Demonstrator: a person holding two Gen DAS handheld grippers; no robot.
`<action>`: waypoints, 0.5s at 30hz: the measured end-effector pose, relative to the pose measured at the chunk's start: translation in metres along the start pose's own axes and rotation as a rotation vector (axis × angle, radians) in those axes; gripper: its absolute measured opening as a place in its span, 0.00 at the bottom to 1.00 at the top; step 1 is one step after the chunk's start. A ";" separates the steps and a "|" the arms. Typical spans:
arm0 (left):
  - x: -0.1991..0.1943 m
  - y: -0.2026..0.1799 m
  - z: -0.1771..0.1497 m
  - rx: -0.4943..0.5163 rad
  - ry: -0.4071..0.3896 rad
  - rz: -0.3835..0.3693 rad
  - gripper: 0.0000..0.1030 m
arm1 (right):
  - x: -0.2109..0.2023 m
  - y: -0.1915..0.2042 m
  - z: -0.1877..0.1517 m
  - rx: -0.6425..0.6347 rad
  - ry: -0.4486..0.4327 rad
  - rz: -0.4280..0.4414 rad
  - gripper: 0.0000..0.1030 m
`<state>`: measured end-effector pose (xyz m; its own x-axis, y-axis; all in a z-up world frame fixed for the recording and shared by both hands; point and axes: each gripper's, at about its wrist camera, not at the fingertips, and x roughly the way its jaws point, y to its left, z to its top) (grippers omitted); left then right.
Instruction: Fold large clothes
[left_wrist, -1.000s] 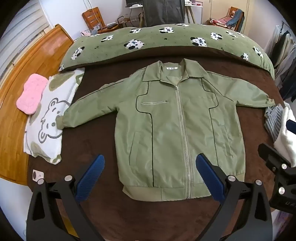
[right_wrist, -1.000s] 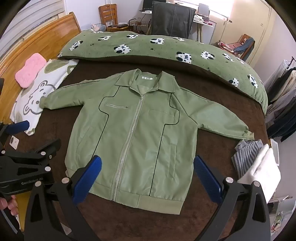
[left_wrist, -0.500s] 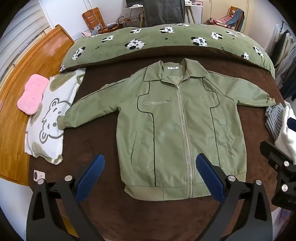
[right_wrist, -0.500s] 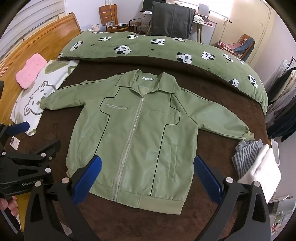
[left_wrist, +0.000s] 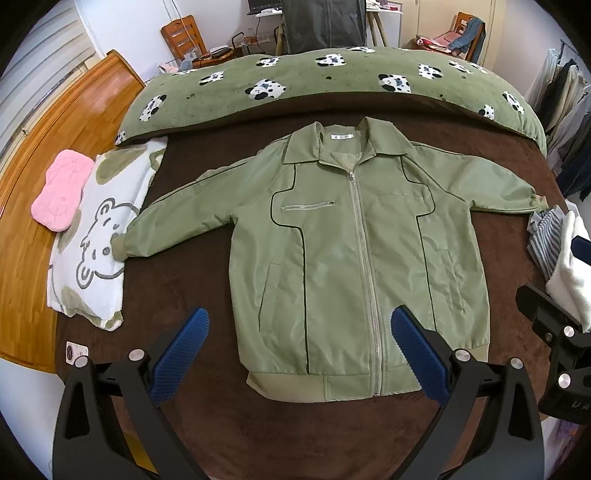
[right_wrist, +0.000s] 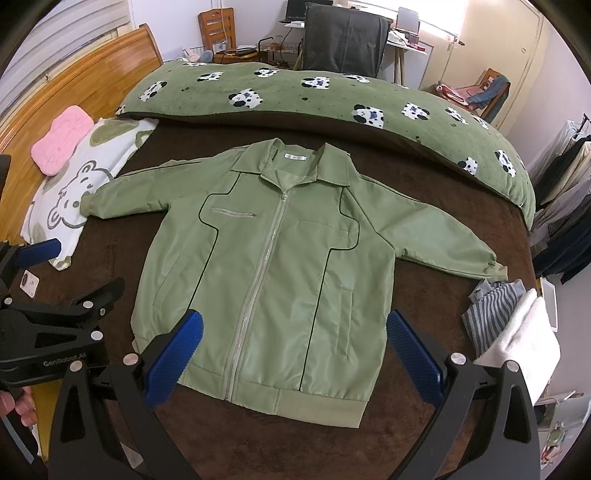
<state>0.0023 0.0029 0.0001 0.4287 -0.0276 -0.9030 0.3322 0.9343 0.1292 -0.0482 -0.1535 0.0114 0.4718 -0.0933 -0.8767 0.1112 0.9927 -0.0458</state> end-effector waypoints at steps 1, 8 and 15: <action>0.000 0.000 0.000 0.001 0.000 -0.001 0.94 | 0.000 0.000 0.000 0.000 0.000 0.000 0.95; 0.000 -0.002 0.003 0.004 0.000 -0.001 0.94 | 0.001 0.002 0.000 0.000 -0.005 0.001 0.95; 0.000 0.000 0.004 -0.002 -0.001 0.003 0.94 | 0.000 0.000 0.007 0.007 -0.009 -0.001 0.95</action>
<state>0.0060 0.0013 0.0018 0.4305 -0.0254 -0.9023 0.3292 0.9352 0.1307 -0.0417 -0.1536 0.0147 0.4798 -0.0952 -0.8722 0.1175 0.9921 -0.0437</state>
